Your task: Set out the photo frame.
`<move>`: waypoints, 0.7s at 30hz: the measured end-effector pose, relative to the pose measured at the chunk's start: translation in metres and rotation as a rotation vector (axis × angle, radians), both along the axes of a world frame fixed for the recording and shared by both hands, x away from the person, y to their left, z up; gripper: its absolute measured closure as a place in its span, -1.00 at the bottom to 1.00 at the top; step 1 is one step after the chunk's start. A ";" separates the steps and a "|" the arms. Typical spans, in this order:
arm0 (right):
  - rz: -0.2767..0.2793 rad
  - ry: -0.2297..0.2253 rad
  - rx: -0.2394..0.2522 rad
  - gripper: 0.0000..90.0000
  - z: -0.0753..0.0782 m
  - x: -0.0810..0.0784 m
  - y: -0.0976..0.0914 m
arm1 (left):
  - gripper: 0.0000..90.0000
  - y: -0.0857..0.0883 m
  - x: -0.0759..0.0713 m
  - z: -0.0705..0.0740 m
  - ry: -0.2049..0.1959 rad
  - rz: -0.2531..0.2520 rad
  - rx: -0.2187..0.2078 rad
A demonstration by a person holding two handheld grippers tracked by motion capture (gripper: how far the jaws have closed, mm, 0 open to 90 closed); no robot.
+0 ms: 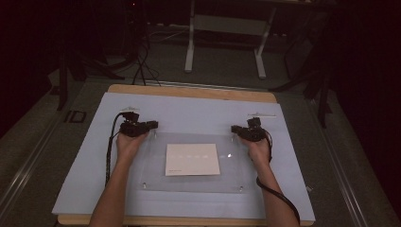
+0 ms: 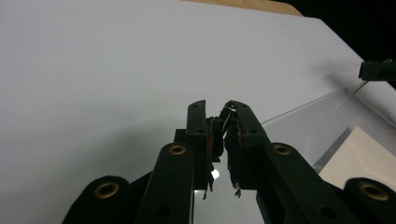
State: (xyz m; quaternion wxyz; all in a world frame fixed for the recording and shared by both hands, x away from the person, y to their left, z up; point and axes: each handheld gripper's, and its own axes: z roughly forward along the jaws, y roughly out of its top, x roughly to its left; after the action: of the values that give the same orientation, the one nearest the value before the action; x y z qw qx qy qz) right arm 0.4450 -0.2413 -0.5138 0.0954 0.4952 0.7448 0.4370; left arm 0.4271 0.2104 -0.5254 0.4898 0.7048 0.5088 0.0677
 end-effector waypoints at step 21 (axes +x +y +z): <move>0.000 0.093 -0.061 0.88 0.010 0.023 0.006 | 0.82 -0.008 0.016 -0.003 0.076 0.110 -0.056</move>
State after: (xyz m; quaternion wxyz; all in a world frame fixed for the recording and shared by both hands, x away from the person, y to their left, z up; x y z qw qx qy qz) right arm 0.4685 -0.2353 -0.5040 0.0758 0.5120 0.7614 0.3903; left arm 0.4434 0.2027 -0.5279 0.4852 0.6639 0.5665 0.0535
